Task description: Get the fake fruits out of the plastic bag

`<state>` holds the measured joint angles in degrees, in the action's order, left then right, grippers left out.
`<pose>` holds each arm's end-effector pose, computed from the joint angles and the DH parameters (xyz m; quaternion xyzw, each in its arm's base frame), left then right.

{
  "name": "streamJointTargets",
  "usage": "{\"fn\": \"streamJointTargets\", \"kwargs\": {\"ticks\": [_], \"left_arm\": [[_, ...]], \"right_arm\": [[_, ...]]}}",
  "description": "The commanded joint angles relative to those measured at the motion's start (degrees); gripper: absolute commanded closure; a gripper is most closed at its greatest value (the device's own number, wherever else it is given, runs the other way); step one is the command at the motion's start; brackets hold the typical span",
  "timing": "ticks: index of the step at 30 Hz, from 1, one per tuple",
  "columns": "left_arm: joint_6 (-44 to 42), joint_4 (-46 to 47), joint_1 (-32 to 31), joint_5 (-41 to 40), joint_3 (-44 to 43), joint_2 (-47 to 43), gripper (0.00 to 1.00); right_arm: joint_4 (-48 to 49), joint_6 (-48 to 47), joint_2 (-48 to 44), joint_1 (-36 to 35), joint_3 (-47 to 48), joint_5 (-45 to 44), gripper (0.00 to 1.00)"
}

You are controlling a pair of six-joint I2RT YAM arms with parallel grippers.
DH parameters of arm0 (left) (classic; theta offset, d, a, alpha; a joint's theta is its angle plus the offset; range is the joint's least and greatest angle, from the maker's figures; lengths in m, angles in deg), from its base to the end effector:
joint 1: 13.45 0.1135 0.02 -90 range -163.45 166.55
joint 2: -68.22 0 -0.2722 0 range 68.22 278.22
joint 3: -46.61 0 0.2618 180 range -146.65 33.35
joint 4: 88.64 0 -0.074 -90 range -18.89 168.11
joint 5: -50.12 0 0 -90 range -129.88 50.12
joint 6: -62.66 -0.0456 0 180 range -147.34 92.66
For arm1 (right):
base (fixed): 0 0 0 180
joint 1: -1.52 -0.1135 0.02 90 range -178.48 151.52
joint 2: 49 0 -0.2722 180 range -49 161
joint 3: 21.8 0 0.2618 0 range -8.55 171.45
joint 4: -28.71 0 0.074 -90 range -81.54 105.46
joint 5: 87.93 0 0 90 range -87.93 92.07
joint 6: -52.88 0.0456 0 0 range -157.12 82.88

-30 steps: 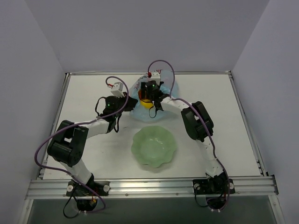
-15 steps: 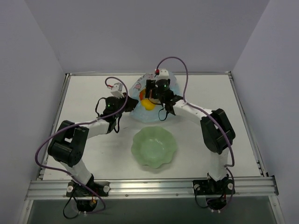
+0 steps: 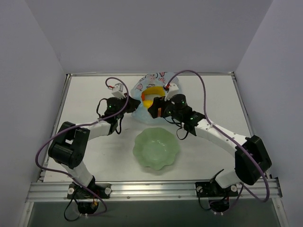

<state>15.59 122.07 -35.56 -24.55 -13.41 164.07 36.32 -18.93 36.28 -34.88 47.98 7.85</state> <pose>0.3452 -0.1533 0.2205 -0.0436 0.7356 -0.4425 0.5110 0.2936 0.2221 0.2984 -0.1519 0.7384 0.3346 0.5655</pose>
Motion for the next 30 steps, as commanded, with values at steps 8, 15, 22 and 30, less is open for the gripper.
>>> {"fn": "streamJointTargets", "kwargs": {"ticks": [8, 15, 22, 30], "left_arm": [[0.7, 2.6, 0.0, 0.3, -0.7, -3.3, 0.98], [0.3, 2.6, -0.4, 0.2, -0.8, -3.5, 0.98], [-0.7, 3.1, -0.4, -0.4, 0.2, -3.9, 0.98], [-2.3, 2.7, -0.4, -1.4, 0.7, -4.8, 0.98]], "right_arm": [[-6.9, 4.8, -14.8, -9.9, -17.4, 1.6, 0.68], [-7.3, 4.4, -11.6, -14.6, -16.2, -2.7, 0.42], [-8.2, -1.9, -12.9, -14.7, -10.1, -6.4, 0.09], [-3.2, -7.3, 3.8, -2.5, 4.6, -4.8, 0.89]]}}
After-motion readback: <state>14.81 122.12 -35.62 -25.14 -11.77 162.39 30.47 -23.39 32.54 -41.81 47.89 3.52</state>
